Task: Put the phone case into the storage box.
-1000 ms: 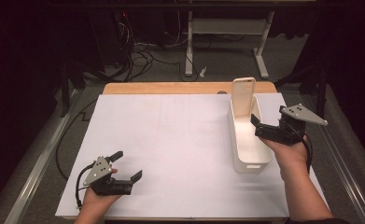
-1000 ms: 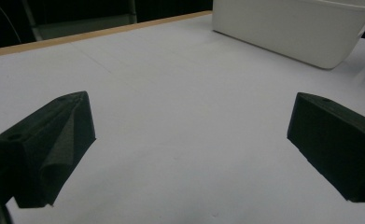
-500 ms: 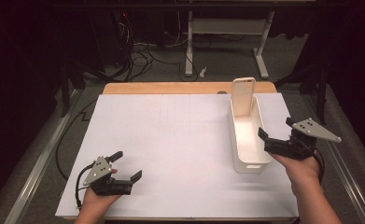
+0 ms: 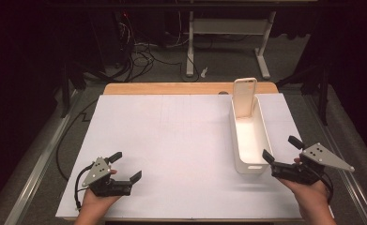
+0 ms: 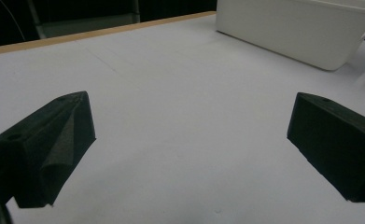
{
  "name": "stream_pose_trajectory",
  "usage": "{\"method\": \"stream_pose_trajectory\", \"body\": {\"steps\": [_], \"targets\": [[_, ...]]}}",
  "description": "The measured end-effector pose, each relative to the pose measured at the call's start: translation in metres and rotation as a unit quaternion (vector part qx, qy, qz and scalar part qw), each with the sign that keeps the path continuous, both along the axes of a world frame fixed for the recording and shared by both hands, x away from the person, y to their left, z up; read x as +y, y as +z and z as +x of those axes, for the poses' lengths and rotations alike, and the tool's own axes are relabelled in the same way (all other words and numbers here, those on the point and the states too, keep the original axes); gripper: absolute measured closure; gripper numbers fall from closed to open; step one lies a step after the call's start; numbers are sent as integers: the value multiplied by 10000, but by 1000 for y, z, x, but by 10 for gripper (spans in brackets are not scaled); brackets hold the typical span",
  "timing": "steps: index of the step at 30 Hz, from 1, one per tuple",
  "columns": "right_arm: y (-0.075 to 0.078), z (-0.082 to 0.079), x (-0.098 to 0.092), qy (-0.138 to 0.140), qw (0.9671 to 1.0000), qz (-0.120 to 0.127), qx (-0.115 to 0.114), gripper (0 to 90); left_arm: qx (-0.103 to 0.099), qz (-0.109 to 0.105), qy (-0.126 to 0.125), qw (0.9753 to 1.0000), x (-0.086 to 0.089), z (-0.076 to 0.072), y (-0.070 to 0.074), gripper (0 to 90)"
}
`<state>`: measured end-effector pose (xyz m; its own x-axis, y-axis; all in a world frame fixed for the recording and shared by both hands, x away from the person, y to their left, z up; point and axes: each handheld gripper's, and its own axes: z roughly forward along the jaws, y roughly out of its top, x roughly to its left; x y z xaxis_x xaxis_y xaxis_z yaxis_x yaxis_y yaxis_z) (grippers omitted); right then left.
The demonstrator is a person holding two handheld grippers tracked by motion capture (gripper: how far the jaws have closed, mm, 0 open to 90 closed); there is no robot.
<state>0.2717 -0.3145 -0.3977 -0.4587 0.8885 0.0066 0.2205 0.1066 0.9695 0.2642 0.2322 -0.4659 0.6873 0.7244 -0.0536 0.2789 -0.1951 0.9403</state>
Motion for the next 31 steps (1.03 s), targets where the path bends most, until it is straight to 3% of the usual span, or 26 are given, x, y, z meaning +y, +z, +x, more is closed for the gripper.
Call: {"method": "stream_pose_trajectory", "body": {"steps": [9, 16, 31], "targets": [[-13, -23, -9, 135, 9997, 140, -112, 1, 11, 61, -39, 10000, 2, -10, 4, 3], [-19, -21, -14, 121, 9995, 284, -66, 1, 114, 93, -7, 9999, -1, -8, 1, 3], [-18, -24, -10, 186, 9996, 176, -156, 1, 122, 31, 143, 9998, 5, -8, 2, 3]]}}
